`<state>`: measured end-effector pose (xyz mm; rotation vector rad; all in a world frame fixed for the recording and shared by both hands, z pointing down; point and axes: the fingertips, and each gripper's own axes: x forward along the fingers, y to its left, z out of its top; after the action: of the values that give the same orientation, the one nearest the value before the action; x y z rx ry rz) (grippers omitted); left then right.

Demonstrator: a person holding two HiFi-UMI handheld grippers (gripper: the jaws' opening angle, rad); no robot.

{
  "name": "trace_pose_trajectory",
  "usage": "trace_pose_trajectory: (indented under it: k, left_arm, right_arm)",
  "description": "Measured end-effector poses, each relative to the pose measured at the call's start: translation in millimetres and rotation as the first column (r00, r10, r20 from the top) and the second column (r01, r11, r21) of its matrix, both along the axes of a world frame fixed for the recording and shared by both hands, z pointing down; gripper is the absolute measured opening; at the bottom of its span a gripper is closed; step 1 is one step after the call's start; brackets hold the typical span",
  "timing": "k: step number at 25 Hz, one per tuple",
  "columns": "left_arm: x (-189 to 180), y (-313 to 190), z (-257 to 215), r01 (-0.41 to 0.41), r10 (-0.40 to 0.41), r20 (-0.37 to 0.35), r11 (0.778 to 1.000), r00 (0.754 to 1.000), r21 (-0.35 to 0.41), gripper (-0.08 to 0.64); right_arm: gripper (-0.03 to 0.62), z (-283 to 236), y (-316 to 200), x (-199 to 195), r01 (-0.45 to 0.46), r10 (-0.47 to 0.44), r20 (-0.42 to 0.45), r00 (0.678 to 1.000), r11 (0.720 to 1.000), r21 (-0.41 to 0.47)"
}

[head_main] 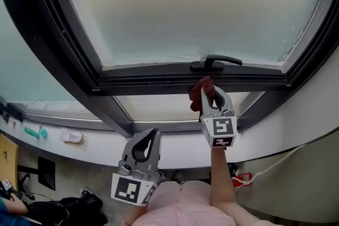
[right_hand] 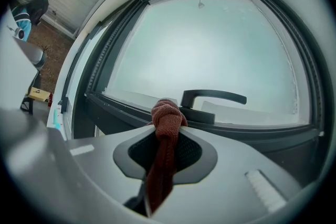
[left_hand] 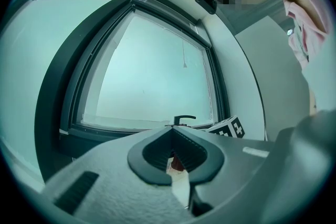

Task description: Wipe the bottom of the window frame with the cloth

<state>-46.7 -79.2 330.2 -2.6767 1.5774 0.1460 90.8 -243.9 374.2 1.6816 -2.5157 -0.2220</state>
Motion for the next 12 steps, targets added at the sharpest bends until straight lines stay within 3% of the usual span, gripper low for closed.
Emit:
trace_pose_trajectory:
  k: [12]
  left_arm:
    - [-2.0,2.8,-0.8,-0.008,0.008,-0.002,1.000,1.000,0.005,-0.002]
  right_arm:
    - [0.066,1.2,-1.5,18.3,-0.052,0.052,0.005,0.999,0.999,-0.009]
